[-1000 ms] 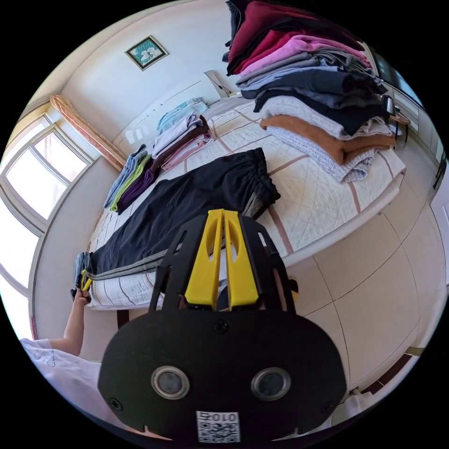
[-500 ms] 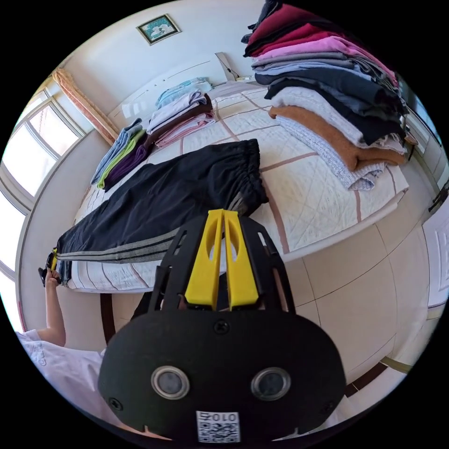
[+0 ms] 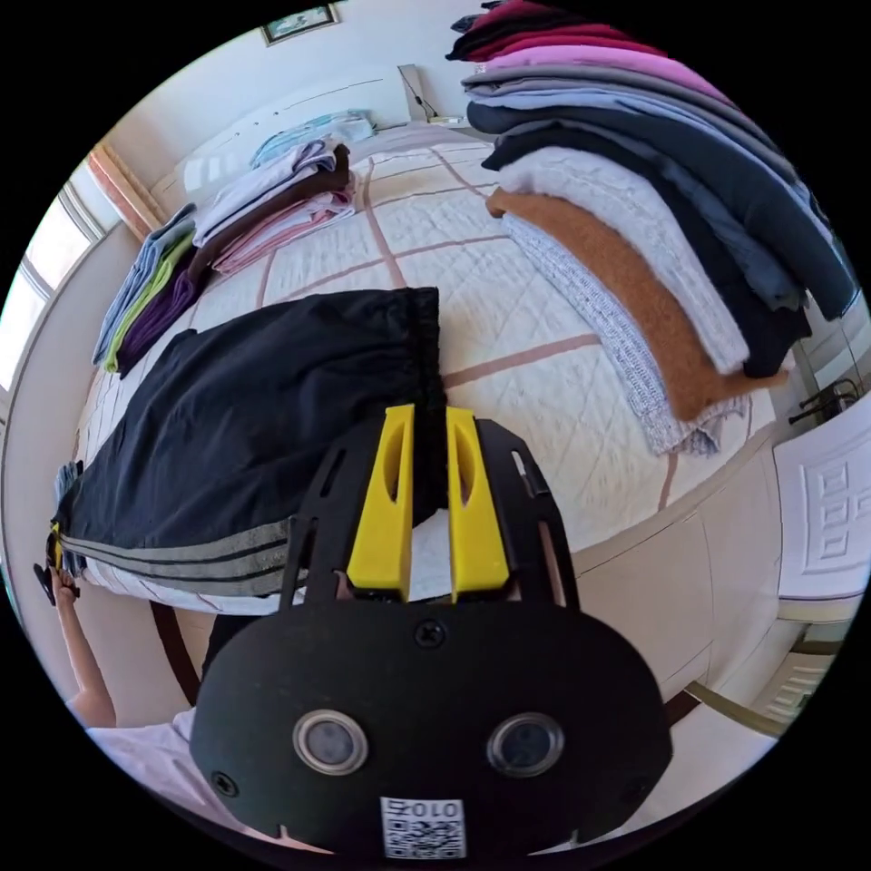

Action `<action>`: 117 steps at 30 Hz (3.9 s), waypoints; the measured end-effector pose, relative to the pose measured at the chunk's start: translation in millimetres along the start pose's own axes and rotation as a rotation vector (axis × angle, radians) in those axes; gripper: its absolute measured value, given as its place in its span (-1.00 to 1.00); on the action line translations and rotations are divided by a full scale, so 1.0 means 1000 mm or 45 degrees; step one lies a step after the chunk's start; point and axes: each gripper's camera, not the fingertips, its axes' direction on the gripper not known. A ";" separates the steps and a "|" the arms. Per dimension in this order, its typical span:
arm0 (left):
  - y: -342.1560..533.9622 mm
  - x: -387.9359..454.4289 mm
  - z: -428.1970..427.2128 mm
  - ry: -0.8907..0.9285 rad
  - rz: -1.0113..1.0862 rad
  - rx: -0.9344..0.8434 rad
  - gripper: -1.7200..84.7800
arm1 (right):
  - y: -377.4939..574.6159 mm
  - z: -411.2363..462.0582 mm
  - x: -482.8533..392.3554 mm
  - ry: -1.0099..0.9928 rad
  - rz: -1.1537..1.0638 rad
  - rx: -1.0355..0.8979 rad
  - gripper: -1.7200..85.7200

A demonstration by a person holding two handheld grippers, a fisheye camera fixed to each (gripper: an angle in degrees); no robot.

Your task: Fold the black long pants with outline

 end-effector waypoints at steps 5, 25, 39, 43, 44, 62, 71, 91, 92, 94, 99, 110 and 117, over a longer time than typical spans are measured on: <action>0.032 0.021 0.024 -0.005 -0.054 0.034 -0.92 | 0.016 -0.025 -0.008 -0.013 0.021 0.132 -0.80; 0.407 0.469 0.372 0.217 1.200 -0.777 -0.78 | 0.074 -0.013 -0.086 -0.586 -0.293 0.178 -0.80; 0.482 0.296 0.222 -0.474 1.263 -0.320 -0.69 | 0.044 0.090 -0.208 -0.721 -0.461 -0.202 -0.65; 0.509 0.276 0.245 -0.491 1.289 -0.314 -0.70 | 0.040 0.100 -0.232 -0.558 -0.457 -0.219 -0.67; 0.515 0.273 0.253 -0.486 1.313 -0.328 -0.71 | 0.042 0.102 -0.238 -0.498 -0.466 -0.213 -0.67; 0.520 0.214 0.270 -0.480 1.080 -0.373 -0.83 | -0.007 0.131 -0.235 -0.548 -0.586 -0.392 -0.78; 0.488 0.232 0.194 -0.461 1.053 -0.256 -0.82 | -0.001 0.103 -0.197 -0.622 -0.537 -0.218 -0.78; 0.437 0.185 0.233 -0.273 0.887 -0.419 -0.94 | 0.030 0.063 -0.082 -0.777 -0.397 0.198 -0.79; 0.438 0.189 0.211 -0.288 0.905 -0.338 -0.94 | 0.039 0.043 -0.053 -0.697 -0.308 0.325 -0.75; 0.442 0.192 0.182 -0.325 0.918 -0.241 -0.95 | 0.059 0.020 -0.006 -0.540 -0.107 0.519 -0.68; 0.449 0.190 0.154 -0.337 0.937 -0.205 -0.95 | 0.112 0.030 0.106 -0.512 0.378 0.639 -0.60; 0.422 0.219 0.156 -0.174 1.018 -0.218 -0.96 | 0.104 0.094 0.099 -0.515 0.478 0.589 -0.56; 0.419 0.194 0.160 -0.147 0.968 -0.253 -0.96 | 0.111 0.106 0.054 -0.414 0.447 0.464 -0.73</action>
